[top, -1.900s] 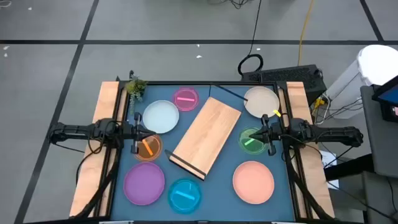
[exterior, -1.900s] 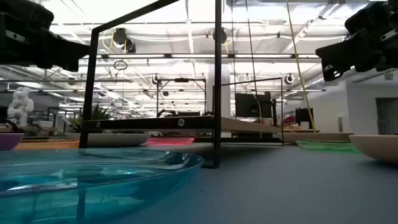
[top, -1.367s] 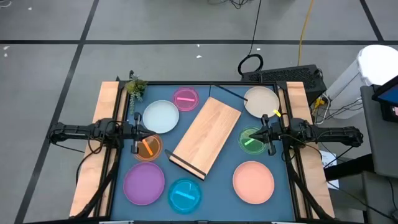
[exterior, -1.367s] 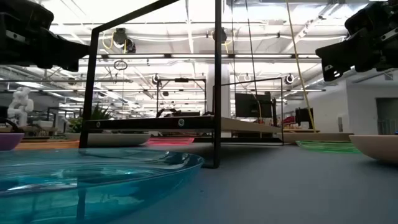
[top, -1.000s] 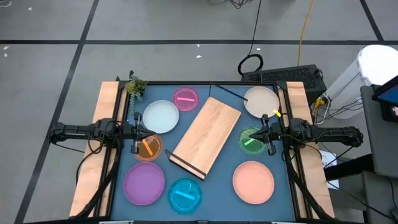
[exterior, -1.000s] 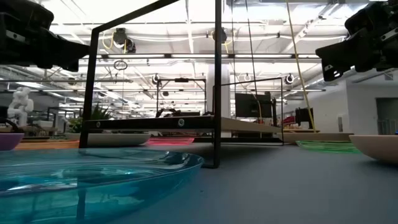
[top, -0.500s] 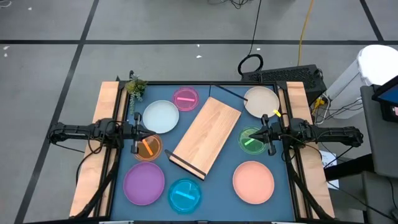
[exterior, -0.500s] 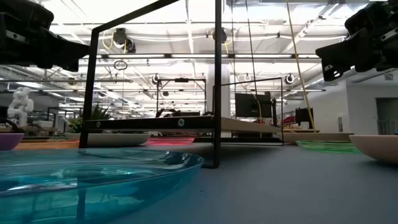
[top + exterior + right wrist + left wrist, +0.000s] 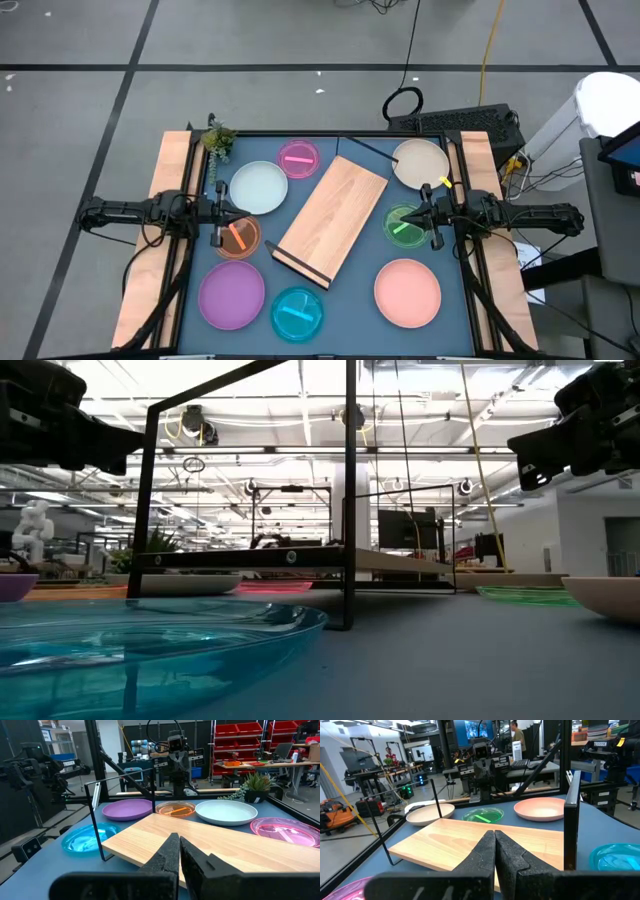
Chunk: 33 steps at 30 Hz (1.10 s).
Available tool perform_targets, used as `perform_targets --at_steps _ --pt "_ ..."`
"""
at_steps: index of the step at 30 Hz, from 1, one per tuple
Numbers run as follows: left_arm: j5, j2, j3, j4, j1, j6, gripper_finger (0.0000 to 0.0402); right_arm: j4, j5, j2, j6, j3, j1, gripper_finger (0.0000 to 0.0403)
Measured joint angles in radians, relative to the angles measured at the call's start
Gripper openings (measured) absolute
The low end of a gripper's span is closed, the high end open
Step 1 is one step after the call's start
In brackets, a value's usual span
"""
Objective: Place and stack plates onto a shelf
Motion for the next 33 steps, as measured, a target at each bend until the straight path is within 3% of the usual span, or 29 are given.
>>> perform_targets --at_steps 6,12,33 --pt "0.000 0.000 0.000 0.000 0.000 0.000 0.0003 0.000 0.004 0.000 -0.013 0.000 0.000 0.0000" --pt "0.000 0.000 0.000 0.000 0.000 0.000 0.0003 0.000 0.101 0.000 -0.096 0.000 0.000 0.0000" --pt "0.000 0.000 0.000 0.000 0.000 0.000 0.0003 0.028 0.131 0.000 -0.139 0.000 0.000 0.0000"
